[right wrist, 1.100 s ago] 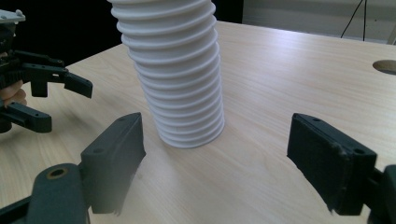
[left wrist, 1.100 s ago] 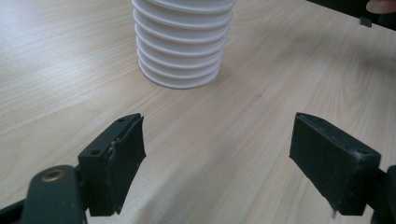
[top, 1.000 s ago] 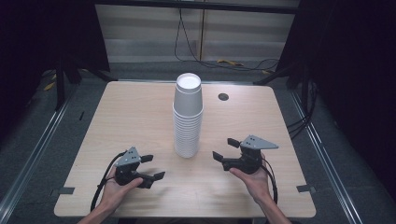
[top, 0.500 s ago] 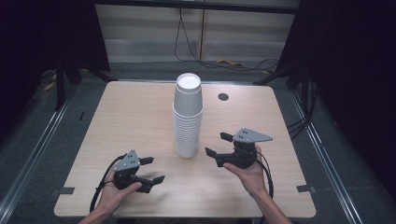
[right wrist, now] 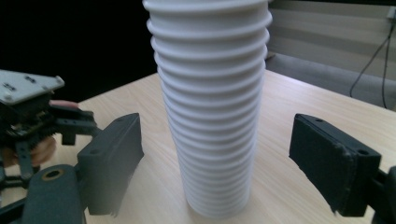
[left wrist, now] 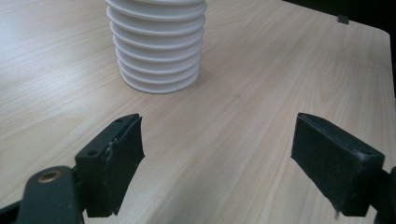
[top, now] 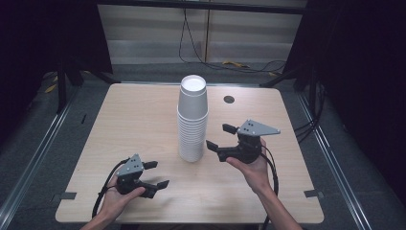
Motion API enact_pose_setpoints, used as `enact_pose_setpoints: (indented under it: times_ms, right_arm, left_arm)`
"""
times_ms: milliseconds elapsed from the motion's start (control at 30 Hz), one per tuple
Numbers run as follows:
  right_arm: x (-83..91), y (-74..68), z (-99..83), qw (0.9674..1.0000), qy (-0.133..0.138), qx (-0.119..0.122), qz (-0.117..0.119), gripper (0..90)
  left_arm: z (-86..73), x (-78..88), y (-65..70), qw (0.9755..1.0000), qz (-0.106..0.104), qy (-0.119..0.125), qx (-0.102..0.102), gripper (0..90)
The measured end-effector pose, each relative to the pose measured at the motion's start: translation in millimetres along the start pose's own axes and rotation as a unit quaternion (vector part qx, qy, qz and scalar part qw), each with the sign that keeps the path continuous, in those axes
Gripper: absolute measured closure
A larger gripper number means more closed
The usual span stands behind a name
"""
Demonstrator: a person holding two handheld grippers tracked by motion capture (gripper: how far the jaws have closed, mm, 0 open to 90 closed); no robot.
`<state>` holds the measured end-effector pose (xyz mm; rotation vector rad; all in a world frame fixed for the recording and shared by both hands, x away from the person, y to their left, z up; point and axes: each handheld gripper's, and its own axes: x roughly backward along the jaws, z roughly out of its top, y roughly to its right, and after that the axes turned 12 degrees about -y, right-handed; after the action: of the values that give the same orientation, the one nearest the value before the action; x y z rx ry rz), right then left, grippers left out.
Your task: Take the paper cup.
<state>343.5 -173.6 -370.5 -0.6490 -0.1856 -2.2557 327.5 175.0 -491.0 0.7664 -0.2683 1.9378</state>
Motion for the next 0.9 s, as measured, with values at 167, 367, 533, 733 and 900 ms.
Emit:
enact_pose_setpoints:
  times_ms: [167,367,533,733,900]
  right_arm:
    - [-1.6,-2.2,10.4,1.0000,0.002,0.003,-0.001,16.8]
    - [-4.4,-2.2,22.3,1.0000,0.003,0.004,0.002,16.8]
    - [-1.2,0.7,38.8,0.9999,0.012,0.010,0.004,16.1]
    - [-3.2,-2.8,53.9,0.9995,0.010,0.021,0.020,16.5]
    - [-0.7,-5.8,64.4,0.9994,0.005,0.030,0.016,17.0]
  left_arm:
    - [-0.3,-0.2,0.4,1.0000,0.001,-0.005,-0.001,16.8]
    - [-0.2,-1.2,0.9,0.9999,-0.001,-0.008,-0.006,16.8]
    - [-0.1,-2.3,0.4,0.9999,-0.002,-0.010,-0.003,16.9]
    - [-0.2,-1.4,1.0,0.9999,-0.002,-0.013,-0.008,16.8]
    - [-0.2,-2.1,1.0,0.9999,-0.005,-0.013,-0.008,16.8]
